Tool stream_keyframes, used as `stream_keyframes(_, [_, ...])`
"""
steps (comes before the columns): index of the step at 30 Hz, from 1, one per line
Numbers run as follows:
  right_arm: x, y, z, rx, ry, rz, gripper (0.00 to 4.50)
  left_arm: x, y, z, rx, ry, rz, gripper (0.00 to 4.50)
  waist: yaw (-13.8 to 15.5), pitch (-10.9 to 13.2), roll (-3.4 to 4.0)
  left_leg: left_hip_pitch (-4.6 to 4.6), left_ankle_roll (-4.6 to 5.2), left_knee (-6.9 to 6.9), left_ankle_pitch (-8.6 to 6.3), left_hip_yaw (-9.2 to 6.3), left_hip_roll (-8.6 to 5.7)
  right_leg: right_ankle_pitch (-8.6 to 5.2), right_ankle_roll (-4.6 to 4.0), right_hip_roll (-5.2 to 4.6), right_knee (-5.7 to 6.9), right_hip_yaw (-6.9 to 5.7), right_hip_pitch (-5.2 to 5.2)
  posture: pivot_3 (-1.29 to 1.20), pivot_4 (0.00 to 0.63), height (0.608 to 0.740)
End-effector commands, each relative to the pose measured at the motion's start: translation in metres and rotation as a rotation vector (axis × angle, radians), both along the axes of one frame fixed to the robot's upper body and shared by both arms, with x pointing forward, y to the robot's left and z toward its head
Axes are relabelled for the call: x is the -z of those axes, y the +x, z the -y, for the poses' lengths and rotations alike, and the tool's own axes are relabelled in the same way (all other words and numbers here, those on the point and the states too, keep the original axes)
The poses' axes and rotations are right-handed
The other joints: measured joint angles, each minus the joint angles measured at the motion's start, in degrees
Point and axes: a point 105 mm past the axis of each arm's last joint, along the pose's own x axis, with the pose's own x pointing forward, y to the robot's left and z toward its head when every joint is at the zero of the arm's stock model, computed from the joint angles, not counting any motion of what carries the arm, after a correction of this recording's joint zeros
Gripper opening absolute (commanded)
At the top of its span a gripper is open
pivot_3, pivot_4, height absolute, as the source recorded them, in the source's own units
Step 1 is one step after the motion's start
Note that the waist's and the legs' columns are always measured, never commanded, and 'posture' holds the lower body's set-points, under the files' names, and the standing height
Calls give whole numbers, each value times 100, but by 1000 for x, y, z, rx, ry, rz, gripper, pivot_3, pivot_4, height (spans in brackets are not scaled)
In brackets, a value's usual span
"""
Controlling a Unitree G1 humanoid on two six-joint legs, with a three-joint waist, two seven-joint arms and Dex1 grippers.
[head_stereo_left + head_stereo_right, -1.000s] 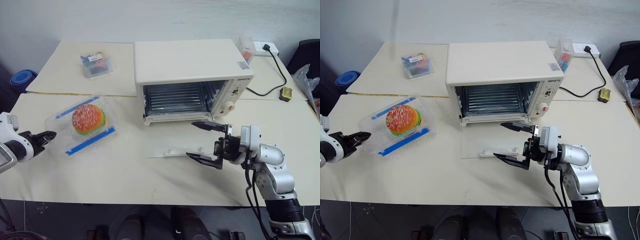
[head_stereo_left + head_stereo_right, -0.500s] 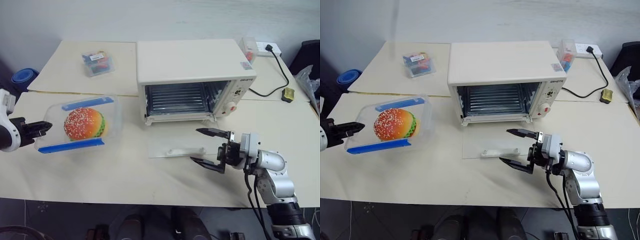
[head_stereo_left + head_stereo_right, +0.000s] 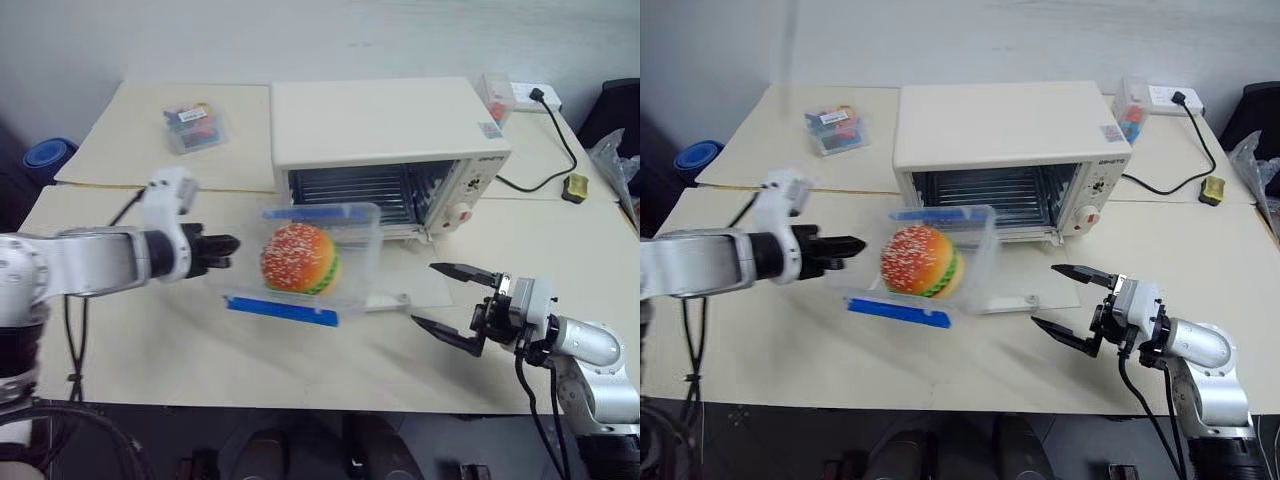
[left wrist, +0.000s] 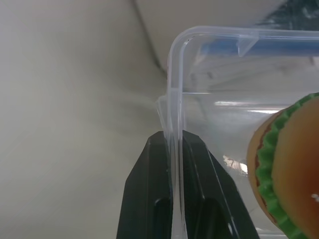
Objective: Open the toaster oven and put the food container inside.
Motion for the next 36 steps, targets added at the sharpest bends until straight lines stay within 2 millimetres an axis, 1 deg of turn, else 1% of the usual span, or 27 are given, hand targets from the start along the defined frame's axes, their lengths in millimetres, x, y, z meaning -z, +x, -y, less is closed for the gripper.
stream_keyframes(1, [-17,-7,-2,20,14,41,4500,-13,13,14,-30,-36,52,14,14,0,0,0,-1,3,1,0,-1,0,0,1,3,0,0,0,150,740])
stream_keyframes(4, [-19,-9,-5,38,24,42,4500,-10,23,26,-35,-31,57,14,47,0,0,0,1,21,2,0,-6,0,0,0,13,1,4,0,150,740])
stream_keyframes(6, [-20,-8,-7,55,32,41,4500,-5,29,41,-22,-34,55,14,104,0,0,0,5,33,4,0,-12,1,2,-1,22,3,6,0,150,740])
stream_keyframes(8, [-20,-8,-8,68,41,39,4500,-3,31,48,-13,-33,54,14,151,0,0,5,6,39,6,-1,-14,3,6,-1,24,3,14,0,150,740])
stream_keyframes(10, [-19,-8,-10,75,45,34,4500,-2,31,50,-3,-17,62,708,134,0,0,9,7,39,7,4,-14,4,7,2,26,9,16,0,150,740])
stream_keyframes(11, [-18,-9,-10,79,47,31,4500,-3,31,50,1,-12,70,918,134,0,0,11,6,38,8,8,-11,3,7,5,28,12,14,0,150,740])
stream_keyframes(13, [-16,-9,-10,88,49,26,4500,-5,31,51,10,-14,83,1488,137,0,0,11,3,35,9,8,-9,3,7,7,28,13,12,0,150,740])
stream_keyframes(16, [-12,-7,-7,129,45,15,4500,-17,32,48,19,-75,120,2415,143,0,0,7,2,35,10,8,-10,3,7,6,26,13,8,0,150,740])
stream_keyframes(18, [-11,-3,0,179,50,6,4500,-32,27,48,76,-152,166,2942,145,0,0,6,2,35,10,8,-10,3,7,6,26,13,7,0,150,740])
stream_keyframes(20, [-12,2,7,213,46,-12,4500,-43,22,44,129,-203,198,2942,137,0,0,6,2,35,10,8,-9,3,6,7,27,12,7,0,150,740])
stream_keyframes(23, [-17,5,17,230,35,-36,4500,-53,8,39,267,-233,229,2942,133,0,0,7,2,33,10,11,-9,2,5,10,26,13,6,0,150,740])
stream_keyframes(26, [-19,3,24,206,7,-73,4500,-55,-4,32,378,-242,230,2942,140,0,0,8,2,32,10,12,-10,1,4,12,25,13,8,0,150,740])
stream_keyframes(28, [-20,-1,28,187,-14,-107,4500,-53,-9,24,414,-226,217,2942,141,0,0,8,4,32,11,12,-10,1,3,11,23,14,9,0,150,740])
stream_keyframes(29, [-21,-3,32,175,-23,-128,4315,-49,-10,17,419,-206,226,3000,140,0,0,7,4,32,11,11,-10,1,3,12,22,13,9,0,150,740])
stream_keyframes(31, [-18,-6,42,177,-69,-176,3894,-41,-13,2,430,-152,232,2603,125,1,1,8,7,28,9,12,-10,0,3,10,21,15,8,0,150,740])
stream_keyframes(32, [-16,-7,46,181,-90,-185,3586,-37,-13,-4,431,-139,234,2412,123,1,2,8,7,24,9,15,-9,0,2,12,18,17,7,0,150,740])
stream_keyframes(34, [-15,-10,48,165,-102,-203,2934,-32,-18,-11,467,-136,253,1853,127,1,1,10,8,21,9,18,-8,-1,-1,13,15,19,8,0,150,740])
stream_keyframes(35, [-13,-13,48,149,-100,-219,2524,-29,-22,-13,496,-135,262,1517,133,1,1,10,10,20,8,18,-6,-2,-1,14,15,19,9,0,150,740])
stream_keyframes(36, [-13,-17,46,123,-86,-232,2174,-23,-27,-17,524,-120,275,1183,135,1,1,9,14,21,7,17,-6,-2,-1,13,13,19,9,0,150,740])
